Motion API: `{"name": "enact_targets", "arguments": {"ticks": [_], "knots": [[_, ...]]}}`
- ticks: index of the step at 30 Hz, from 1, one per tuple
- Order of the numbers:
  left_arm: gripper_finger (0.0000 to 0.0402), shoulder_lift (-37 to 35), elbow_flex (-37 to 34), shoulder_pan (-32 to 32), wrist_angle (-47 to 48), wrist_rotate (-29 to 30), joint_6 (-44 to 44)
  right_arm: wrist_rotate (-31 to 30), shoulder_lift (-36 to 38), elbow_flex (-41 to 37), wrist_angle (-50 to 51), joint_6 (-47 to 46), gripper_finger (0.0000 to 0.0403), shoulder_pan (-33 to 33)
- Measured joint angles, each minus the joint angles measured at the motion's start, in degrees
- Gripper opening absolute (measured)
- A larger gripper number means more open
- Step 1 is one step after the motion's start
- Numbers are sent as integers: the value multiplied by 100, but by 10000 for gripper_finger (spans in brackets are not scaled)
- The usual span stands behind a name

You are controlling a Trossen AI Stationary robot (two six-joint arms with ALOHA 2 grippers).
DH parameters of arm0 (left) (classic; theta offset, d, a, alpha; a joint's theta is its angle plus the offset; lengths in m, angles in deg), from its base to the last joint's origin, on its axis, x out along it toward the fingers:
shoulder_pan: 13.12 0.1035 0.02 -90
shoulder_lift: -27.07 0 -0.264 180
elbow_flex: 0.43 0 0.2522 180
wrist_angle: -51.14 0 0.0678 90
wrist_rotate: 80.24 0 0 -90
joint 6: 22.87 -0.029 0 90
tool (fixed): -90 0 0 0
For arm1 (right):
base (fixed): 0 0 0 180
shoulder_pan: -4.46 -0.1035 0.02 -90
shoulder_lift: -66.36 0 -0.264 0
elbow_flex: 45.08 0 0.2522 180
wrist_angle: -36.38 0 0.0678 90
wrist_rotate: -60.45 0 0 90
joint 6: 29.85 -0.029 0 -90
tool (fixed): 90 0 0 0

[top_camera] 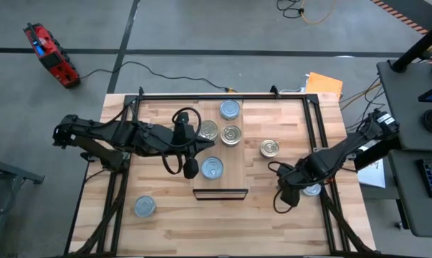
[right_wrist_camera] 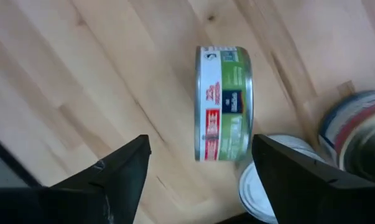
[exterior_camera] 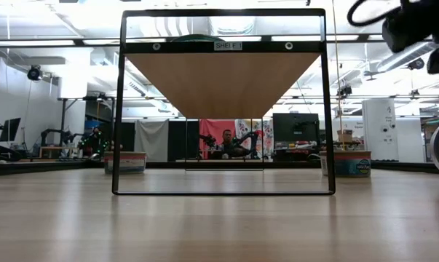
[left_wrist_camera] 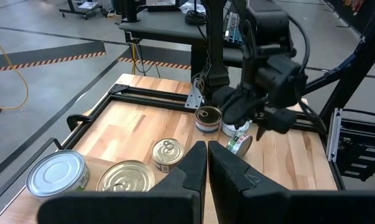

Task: Stack canned seafood by type on shelf
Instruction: Stack the green tuna can on top of the green tuna can on the shelf

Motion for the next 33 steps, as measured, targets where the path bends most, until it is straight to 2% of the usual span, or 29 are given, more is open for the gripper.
{"name": "enact_targets", "arguments": {"ticks": [7, 12, 15, 19, 28, 33], "knots": [[0, 0, 0, 0, 2, 1, 0, 2, -193, -642, -520, -142, 259, 9], [0, 0, 0, 0, 4, 1, 0, 22, -274, -849, -890, -169, 233, 9], [0, 0, 0, 0, 4, 1, 2, 24, -274, -849, -886, -190, 199, 9], [0, 0, 0, 0, 3, 1, 1, 26, -137, -848, -869, -310, 128, 9], [0, -63, 36, -4, -9, -2, 3, -6, 345, -157, -462, -499, 128, 85], [0, -188, 284, -4, 130, 5, -244, -647, 731, 606, -314, -469, 128, 504]]}}
